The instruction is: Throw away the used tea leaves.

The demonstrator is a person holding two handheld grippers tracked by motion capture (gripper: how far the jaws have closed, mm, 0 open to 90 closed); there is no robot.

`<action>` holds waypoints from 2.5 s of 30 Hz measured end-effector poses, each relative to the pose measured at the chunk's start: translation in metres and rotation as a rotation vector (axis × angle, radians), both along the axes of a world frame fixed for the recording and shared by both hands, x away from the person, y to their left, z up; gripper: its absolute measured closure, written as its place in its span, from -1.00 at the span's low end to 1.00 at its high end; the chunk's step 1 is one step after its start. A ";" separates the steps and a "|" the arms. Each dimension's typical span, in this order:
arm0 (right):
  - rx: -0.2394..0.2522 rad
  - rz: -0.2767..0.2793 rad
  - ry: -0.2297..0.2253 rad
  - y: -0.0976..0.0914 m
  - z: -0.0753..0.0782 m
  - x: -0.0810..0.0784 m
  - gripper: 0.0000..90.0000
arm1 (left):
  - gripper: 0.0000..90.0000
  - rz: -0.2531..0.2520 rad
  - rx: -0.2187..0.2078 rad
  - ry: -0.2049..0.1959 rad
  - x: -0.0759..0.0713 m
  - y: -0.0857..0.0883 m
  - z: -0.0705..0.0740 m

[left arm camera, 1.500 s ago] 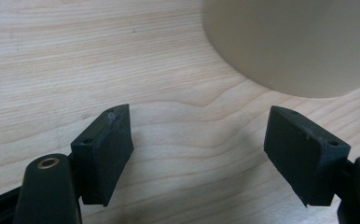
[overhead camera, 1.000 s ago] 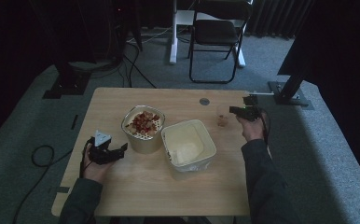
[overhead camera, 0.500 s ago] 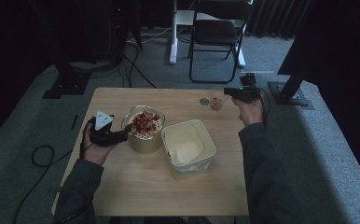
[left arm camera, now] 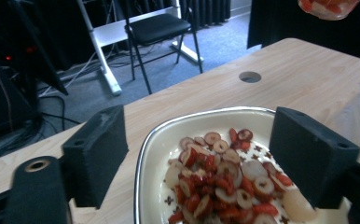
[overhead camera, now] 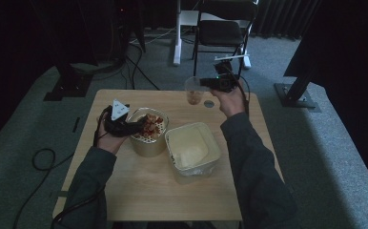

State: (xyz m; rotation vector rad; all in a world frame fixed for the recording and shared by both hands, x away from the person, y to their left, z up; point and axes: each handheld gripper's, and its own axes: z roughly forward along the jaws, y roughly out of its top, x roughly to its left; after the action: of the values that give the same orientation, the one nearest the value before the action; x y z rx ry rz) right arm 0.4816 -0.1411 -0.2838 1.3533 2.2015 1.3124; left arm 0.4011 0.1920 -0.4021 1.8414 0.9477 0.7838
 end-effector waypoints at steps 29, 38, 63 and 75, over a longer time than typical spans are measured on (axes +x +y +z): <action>0.034 0.216 0.055 0.085 0.013 -0.013 0.91 | -0.28 -0.155 -0.048 -0.079 0.020 -0.052 0.009; 0.003 0.229 0.053 0.089 0.011 -0.013 0.87 | -0.07 -0.149 -0.025 -0.088 0.017 -0.053 0.009; -0.084 0.046 -0.117 0.012 -0.013 -0.014 0.11 | -0.06 -0.025 -0.016 -0.084 0.020 -0.008 0.003; -0.089 -0.048 -0.110 -0.049 -0.043 -0.019 0.14 | -0.06 0.038 -0.004 -0.083 0.020 0.018 0.000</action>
State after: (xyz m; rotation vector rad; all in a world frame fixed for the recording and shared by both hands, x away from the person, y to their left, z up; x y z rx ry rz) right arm 0.4624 -0.1902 -0.3268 1.2623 2.1146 1.2264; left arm 0.4215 0.2102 -0.4025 1.7778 0.9326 0.8747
